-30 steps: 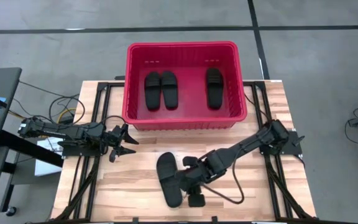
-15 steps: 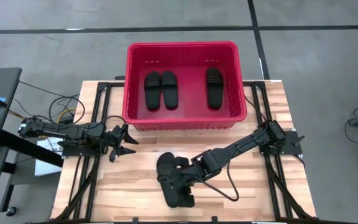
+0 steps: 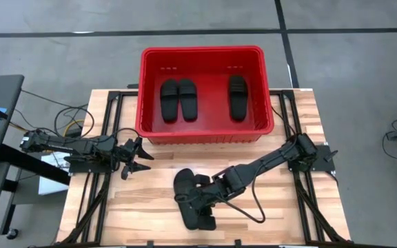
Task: Pick and place slides into bin
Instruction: Put the black slide into the red bin
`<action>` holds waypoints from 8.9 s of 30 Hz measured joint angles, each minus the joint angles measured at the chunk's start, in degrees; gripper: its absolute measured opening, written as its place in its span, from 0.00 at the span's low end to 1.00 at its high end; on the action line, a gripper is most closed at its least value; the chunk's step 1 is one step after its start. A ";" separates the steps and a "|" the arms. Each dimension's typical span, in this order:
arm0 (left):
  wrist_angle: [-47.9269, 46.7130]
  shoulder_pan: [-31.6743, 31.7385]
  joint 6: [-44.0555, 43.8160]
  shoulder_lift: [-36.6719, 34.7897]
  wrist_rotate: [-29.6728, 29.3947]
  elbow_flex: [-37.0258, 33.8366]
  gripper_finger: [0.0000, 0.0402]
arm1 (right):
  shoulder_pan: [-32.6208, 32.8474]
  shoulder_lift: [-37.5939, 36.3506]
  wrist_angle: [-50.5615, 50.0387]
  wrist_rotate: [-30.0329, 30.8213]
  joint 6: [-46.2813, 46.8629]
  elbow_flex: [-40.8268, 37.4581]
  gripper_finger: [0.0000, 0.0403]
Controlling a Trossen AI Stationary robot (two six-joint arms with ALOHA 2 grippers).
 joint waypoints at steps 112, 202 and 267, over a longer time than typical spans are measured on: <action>-0.01 0.01 0.00 -0.01 0.01 -0.02 0.52 | 5.22 16.39 7.17 -1.36 1.92 -0.04 0.29; 0.00 0.01 -0.02 -0.01 0.00 0.00 0.52 | 4.07 21.44 7.19 4.87 11.62 0.12 0.00; -0.02 0.00 0.00 0.00 0.00 -0.02 0.52 | 4.86 -12.62 -18.81 36.30 -12.24 25.86 0.00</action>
